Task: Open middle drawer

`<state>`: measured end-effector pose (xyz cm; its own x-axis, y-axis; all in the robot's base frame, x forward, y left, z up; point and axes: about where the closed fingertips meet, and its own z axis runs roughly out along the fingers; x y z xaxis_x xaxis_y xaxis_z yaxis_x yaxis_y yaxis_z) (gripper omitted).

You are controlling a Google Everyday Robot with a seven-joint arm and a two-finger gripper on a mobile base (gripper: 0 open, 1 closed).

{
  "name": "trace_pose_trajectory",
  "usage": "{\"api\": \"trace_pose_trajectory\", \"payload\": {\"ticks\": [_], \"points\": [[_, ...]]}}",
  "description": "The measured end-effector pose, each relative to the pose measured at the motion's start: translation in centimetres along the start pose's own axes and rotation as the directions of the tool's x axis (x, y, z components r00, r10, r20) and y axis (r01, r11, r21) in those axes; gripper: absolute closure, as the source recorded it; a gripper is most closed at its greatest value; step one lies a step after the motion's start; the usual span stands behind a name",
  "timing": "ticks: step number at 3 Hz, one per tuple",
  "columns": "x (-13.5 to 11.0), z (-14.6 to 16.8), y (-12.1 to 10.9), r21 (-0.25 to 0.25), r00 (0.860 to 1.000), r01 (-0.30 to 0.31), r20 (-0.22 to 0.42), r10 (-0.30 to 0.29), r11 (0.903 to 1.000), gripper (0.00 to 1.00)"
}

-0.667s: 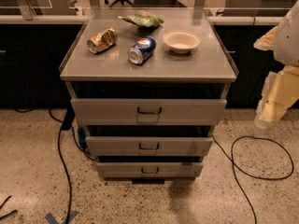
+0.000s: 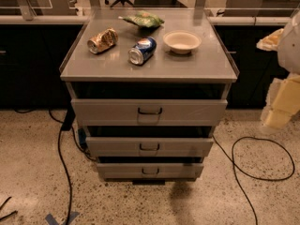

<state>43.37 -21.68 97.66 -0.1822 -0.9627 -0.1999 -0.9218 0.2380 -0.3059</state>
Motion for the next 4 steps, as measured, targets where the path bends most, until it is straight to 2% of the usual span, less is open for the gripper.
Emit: {"api": "trace_pose_trajectory", "payload": {"ticks": [1,2,4], "points": [[0.2,2.8,1.2,-0.006,0.997,0.071,0.033,-0.071,0.9974,0.00],[-0.5,6.8,2.2,-0.045,0.987,0.146,0.074,-0.143,0.9882,0.00],[-2.8,15.6,3.9,-0.136,0.956,0.272,0.147,-0.252,0.9526,0.00]]}}
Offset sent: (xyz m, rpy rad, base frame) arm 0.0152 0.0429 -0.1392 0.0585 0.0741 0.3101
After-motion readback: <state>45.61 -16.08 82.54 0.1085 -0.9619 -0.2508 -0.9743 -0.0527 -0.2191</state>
